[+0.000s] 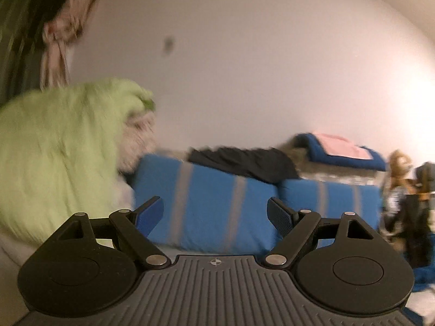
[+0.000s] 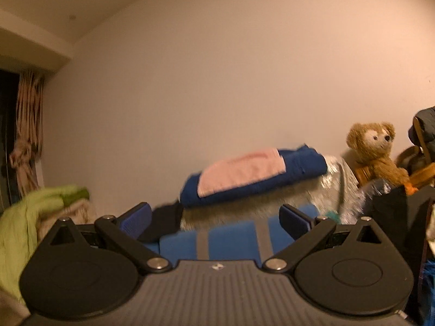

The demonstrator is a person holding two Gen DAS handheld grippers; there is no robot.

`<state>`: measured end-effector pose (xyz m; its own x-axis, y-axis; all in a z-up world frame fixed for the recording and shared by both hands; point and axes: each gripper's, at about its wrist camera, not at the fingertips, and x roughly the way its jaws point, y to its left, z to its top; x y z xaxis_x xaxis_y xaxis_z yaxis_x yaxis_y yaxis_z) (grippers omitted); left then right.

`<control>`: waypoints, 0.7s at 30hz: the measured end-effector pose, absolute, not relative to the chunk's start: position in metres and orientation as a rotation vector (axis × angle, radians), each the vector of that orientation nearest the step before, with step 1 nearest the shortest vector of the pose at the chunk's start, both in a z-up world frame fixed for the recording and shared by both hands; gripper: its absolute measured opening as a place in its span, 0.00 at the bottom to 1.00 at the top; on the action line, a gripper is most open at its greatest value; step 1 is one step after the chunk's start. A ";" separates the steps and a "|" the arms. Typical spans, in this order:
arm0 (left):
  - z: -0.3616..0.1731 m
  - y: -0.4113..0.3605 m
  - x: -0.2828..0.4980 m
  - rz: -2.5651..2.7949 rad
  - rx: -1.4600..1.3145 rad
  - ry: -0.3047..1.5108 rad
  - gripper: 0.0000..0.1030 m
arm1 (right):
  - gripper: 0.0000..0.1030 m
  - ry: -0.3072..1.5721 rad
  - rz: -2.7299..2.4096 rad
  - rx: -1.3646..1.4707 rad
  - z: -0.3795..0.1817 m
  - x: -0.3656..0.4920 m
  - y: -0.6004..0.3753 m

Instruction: Fold clothes

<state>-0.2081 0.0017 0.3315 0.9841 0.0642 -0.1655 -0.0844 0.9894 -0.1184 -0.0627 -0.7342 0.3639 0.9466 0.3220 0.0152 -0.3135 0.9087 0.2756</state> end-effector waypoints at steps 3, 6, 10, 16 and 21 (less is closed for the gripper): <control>0.314 -0.005 -0.216 0.034 -0.145 0.183 0.81 | 1.00 0.095 0.350 0.267 0.354 -0.076 -0.746; 0.304 -0.007 -0.224 0.012 -0.151 0.195 0.81 | 1.00 0.147 0.354 0.262 0.341 -0.090 -0.756; 0.313 0.000 -0.238 0.020 -0.131 0.234 0.81 | 1.00 0.231 0.374 0.283 0.326 -0.105 -0.772; 0.319 0.020 -0.245 0.025 -0.179 0.396 0.81 | 1.00 0.332 0.355 0.274 0.322 -0.131 -0.803; 0.273 0.020 -0.227 -0.004 -0.237 0.496 0.81 | 1.00 0.429 0.355 0.291 0.287 -0.130 -0.810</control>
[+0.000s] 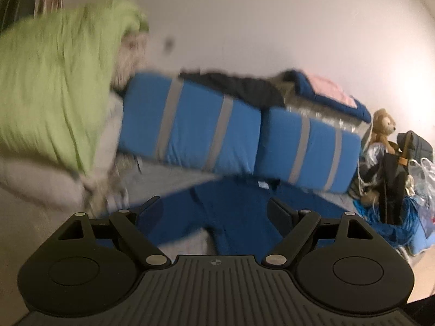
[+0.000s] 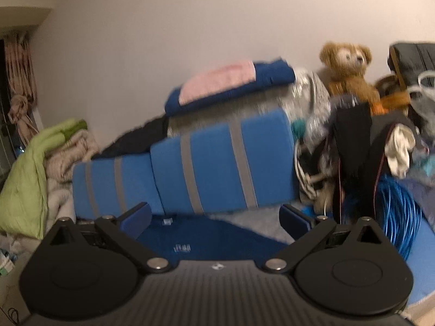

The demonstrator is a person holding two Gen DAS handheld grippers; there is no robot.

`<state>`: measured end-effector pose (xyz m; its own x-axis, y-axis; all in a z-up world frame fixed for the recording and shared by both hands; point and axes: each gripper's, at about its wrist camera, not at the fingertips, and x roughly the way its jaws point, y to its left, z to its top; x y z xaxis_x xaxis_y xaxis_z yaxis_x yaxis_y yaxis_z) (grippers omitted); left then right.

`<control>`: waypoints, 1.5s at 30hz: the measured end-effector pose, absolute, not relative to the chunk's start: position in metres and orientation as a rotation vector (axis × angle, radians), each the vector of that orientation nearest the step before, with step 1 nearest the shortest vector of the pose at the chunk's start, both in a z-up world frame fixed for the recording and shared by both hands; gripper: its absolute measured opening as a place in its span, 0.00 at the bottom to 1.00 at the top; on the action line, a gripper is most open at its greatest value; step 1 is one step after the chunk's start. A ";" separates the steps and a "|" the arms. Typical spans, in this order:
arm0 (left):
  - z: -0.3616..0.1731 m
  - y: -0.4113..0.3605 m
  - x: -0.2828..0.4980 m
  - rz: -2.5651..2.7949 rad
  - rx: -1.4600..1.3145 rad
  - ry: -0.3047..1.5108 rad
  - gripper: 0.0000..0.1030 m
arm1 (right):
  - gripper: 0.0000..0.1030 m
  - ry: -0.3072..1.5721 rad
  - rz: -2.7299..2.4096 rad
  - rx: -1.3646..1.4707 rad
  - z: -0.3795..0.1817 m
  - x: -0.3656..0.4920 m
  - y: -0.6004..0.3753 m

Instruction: Fold clothes

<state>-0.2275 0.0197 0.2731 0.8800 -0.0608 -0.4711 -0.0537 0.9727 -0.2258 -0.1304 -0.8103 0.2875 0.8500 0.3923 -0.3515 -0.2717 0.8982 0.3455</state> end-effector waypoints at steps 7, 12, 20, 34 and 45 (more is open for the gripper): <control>0.181 0.005 -0.196 -0.053 -0.372 0.613 0.81 | 1.00 0.571 0.387 0.314 0.201 -0.114 -0.776; 0.141 0.000 -0.188 -0.095 -0.450 0.669 0.81 | 1.00 0.664 0.458 0.343 0.154 -0.108 -0.744; 0.100 0.005 -0.184 -0.208 -0.690 0.742 0.75 | 1.00 0.727 0.527 0.433 0.120 -0.104 -0.721; 0.070 0.011 -0.190 -0.373 -0.978 0.741 0.18 | 1.00 0.760 0.521 0.469 0.103 -0.114 -0.718; 0.054 0.015 -0.185 -0.356 -1.052 0.750 0.18 | 1.00 0.843 0.595 0.526 0.069 -0.123 -0.714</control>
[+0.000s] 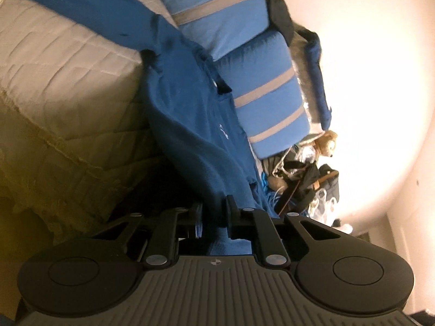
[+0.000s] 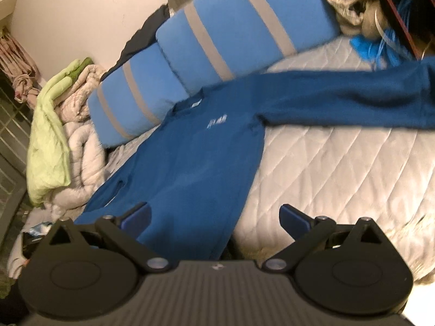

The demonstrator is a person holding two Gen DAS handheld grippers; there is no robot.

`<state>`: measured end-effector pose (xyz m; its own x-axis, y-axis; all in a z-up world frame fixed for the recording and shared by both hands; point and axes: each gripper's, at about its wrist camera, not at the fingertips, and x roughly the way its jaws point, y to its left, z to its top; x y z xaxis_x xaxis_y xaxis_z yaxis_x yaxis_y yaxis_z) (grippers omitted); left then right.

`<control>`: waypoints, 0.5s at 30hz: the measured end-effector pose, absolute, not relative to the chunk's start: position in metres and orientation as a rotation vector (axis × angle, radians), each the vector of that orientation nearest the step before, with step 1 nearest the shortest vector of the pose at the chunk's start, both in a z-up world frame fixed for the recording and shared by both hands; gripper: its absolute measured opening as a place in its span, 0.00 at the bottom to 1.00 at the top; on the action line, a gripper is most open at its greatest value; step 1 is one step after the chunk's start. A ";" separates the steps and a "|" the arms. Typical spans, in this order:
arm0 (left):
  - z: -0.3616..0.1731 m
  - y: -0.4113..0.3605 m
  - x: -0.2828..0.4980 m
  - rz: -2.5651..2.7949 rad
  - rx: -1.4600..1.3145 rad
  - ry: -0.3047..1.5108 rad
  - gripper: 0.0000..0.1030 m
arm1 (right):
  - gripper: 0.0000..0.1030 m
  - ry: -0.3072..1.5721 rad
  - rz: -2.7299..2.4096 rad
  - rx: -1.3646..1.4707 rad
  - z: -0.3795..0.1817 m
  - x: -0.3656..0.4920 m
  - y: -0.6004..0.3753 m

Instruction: Fold clothes

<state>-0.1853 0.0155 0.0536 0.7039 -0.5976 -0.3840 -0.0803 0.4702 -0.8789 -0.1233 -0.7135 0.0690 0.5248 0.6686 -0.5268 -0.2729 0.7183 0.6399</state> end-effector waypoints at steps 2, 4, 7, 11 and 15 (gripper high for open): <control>0.049 0.019 -0.184 -0.347 -1.086 0.757 0.22 | 1.00 0.867 0.627 0.564 0.059 -0.124 -0.713; 0.045 0.021 -0.183 -0.349 -1.126 0.757 0.24 | 1.00 0.888 0.656 0.606 0.049 -0.124 -0.713; 0.041 0.024 -0.182 -0.362 -1.172 0.746 0.24 | 1.00 0.901 0.698 0.697 0.032 -0.122 -0.714; 0.039 0.026 -0.184 -0.390 -1.211 0.735 0.17 | 0.93 0.899 0.766 0.895 0.002 -0.119 -0.719; 0.044 0.024 -0.187 -0.360 -1.161 0.724 0.06 | 0.81 0.849 0.823 1.060 -0.026 -0.120 -0.725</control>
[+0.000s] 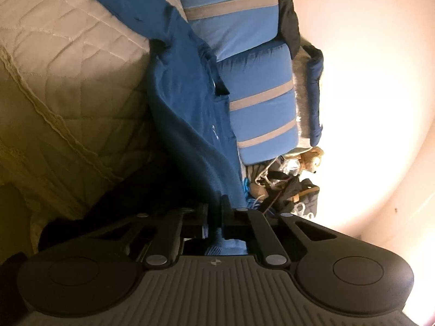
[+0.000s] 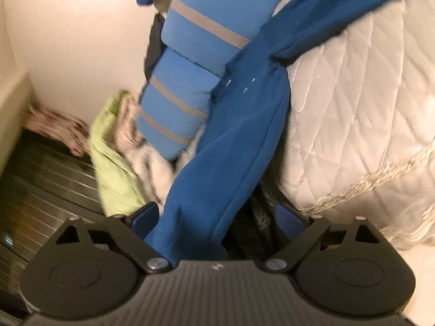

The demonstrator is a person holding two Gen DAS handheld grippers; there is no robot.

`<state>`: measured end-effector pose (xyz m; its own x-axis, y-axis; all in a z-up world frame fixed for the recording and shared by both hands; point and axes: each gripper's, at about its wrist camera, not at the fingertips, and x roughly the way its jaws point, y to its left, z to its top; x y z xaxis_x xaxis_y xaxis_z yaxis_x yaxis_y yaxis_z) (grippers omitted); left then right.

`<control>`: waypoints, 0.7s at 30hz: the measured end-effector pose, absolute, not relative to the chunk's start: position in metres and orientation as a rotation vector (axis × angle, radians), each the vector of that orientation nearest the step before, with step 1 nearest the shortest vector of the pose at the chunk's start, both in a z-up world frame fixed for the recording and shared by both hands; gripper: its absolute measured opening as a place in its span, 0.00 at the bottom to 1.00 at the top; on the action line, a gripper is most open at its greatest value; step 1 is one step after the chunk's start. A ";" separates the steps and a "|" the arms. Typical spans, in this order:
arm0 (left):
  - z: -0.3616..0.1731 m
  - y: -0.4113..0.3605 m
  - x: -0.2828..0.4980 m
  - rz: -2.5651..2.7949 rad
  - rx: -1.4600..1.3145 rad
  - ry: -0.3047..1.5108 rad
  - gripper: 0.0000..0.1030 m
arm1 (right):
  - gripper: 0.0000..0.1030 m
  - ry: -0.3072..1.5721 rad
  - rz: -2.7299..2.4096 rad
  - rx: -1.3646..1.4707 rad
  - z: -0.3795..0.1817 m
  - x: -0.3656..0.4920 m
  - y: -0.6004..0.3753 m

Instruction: Fold clothes

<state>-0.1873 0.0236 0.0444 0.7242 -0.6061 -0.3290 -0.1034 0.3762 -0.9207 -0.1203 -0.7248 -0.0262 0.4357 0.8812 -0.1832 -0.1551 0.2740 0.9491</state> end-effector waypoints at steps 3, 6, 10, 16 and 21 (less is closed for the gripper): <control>0.066 0.021 -0.192 -0.277 -1.034 0.673 0.05 | 0.64 0.819 0.841 1.094 -0.031 -0.123 -0.724; 0.082 0.027 -0.195 -0.216 -0.967 0.638 0.05 | 0.60 0.803 0.863 1.062 -0.022 -0.128 -0.719; 0.085 0.037 -0.195 -0.183 -0.959 0.635 0.05 | 0.60 0.799 0.857 0.999 -0.007 -0.134 -0.714; 0.069 0.035 -0.195 -0.181 -0.990 0.673 0.05 | 0.60 0.818 0.825 0.982 -0.007 -0.134 -0.712; 0.065 0.037 -0.202 -0.197 -1.008 0.673 0.05 | 0.42 0.831 0.785 0.943 -0.006 -0.135 -0.710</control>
<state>-0.2016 0.0366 0.0654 0.7838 -0.4494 -0.4287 -0.1477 0.5356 -0.8315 -0.1355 -0.7096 -0.0061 0.4576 0.8527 -0.2518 -0.2024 0.3756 0.9044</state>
